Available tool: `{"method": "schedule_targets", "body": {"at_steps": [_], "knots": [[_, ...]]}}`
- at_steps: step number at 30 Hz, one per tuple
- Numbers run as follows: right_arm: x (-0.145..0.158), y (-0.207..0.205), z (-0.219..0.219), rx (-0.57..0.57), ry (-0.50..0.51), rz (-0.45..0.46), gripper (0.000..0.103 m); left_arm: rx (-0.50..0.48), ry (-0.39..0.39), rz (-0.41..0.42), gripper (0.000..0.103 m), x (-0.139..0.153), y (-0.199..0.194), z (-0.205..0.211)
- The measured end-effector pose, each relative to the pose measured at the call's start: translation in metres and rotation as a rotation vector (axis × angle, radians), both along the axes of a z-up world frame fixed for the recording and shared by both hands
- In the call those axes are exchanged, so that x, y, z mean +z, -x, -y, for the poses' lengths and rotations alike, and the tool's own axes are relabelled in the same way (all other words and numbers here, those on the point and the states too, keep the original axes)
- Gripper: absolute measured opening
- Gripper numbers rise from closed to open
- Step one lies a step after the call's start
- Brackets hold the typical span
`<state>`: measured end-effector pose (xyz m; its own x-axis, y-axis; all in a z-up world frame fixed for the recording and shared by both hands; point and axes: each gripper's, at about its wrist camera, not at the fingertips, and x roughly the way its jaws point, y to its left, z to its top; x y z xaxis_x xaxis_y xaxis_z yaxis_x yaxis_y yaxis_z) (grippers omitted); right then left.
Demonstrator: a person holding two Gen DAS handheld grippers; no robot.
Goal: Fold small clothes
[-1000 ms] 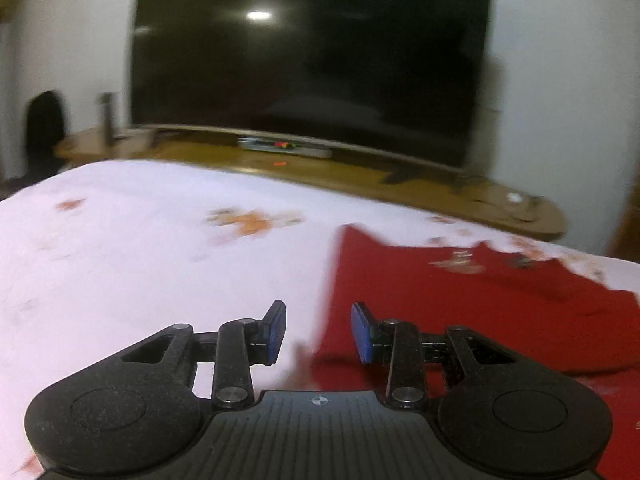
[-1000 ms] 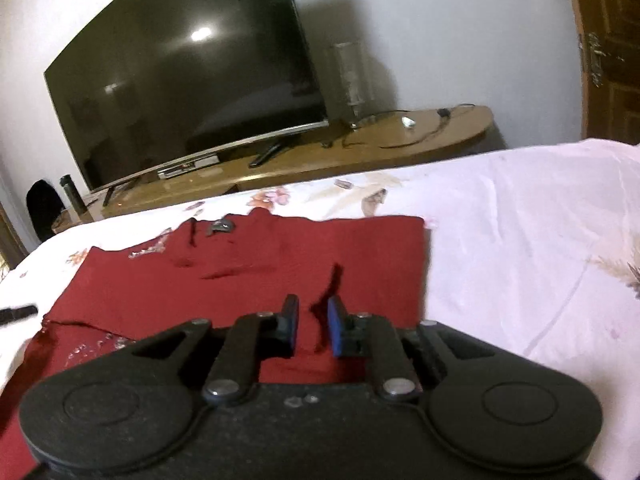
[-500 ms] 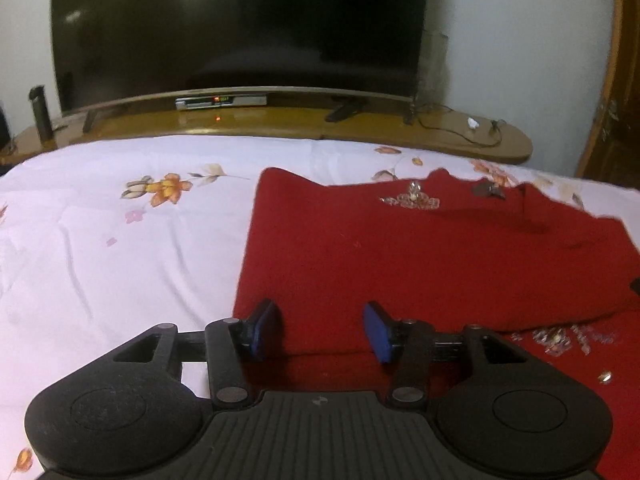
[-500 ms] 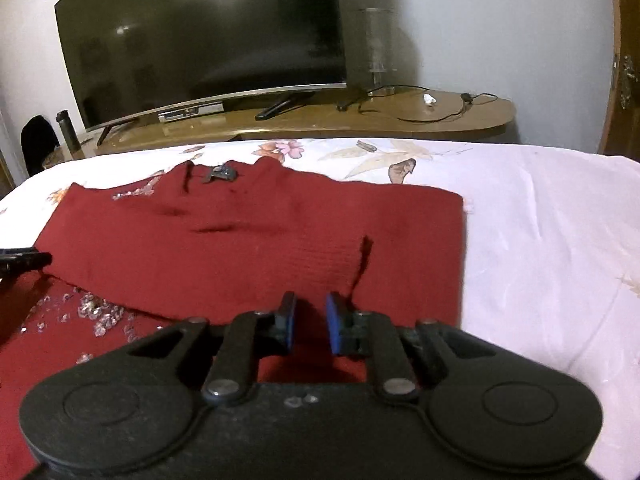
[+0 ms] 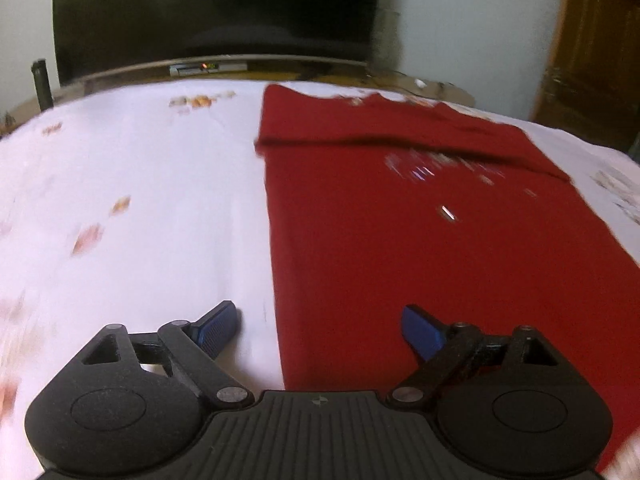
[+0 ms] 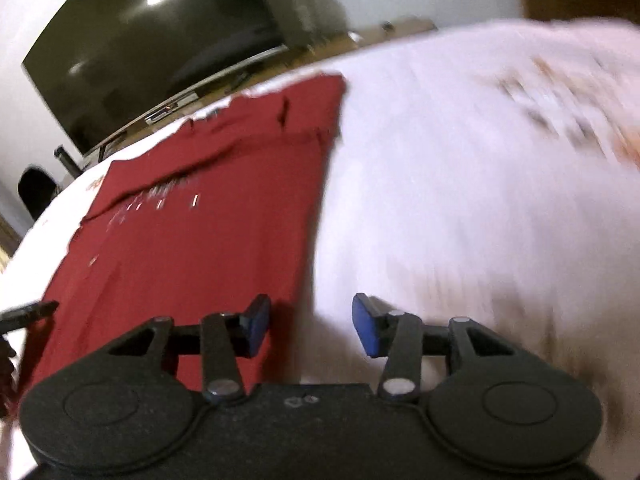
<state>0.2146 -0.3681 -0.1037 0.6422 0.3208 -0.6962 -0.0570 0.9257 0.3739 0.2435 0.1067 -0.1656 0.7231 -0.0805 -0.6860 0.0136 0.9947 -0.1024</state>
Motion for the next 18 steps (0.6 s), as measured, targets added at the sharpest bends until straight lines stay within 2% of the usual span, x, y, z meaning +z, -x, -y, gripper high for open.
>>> {"method": "schedule_targets", "body": {"at_steps": [3, 5, 7, 12, 15, 18], "knots": [[-0.001, 0.046, 0.001, -0.065, -0.126, -0.046, 0.045, -0.016, 0.106, -0.019, 0.071, 0.004, 0.04, -0.007], [-0.006, 0.068, 0.001, -0.1, -0.225, -0.085, 0.045, -0.019, 0.216, -0.037, 0.057, 0.003, 0.063, -0.017], [-0.009, 0.086, 0.002, -0.132, -0.293, -0.102, 0.045, -0.03, 0.333, -0.059, 0.052, 0.002, 0.076, -0.028], [-0.018, 0.11, 0.0, -0.163, -0.463, -0.143, 0.045, -0.027, 0.628, -0.116, 0.052, -0.019, 0.091, -0.053], [-0.026, 0.106, -0.008, -0.161, -0.512, -0.146, 0.045, -0.019, 0.712, -0.125, 0.045, -0.028, 0.09, -0.064], [-0.032, 0.101, -0.017, -0.157, -0.546, -0.143, 0.044, -0.026, 0.752, -0.137, 0.037, -0.036, 0.085, -0.069]]}}
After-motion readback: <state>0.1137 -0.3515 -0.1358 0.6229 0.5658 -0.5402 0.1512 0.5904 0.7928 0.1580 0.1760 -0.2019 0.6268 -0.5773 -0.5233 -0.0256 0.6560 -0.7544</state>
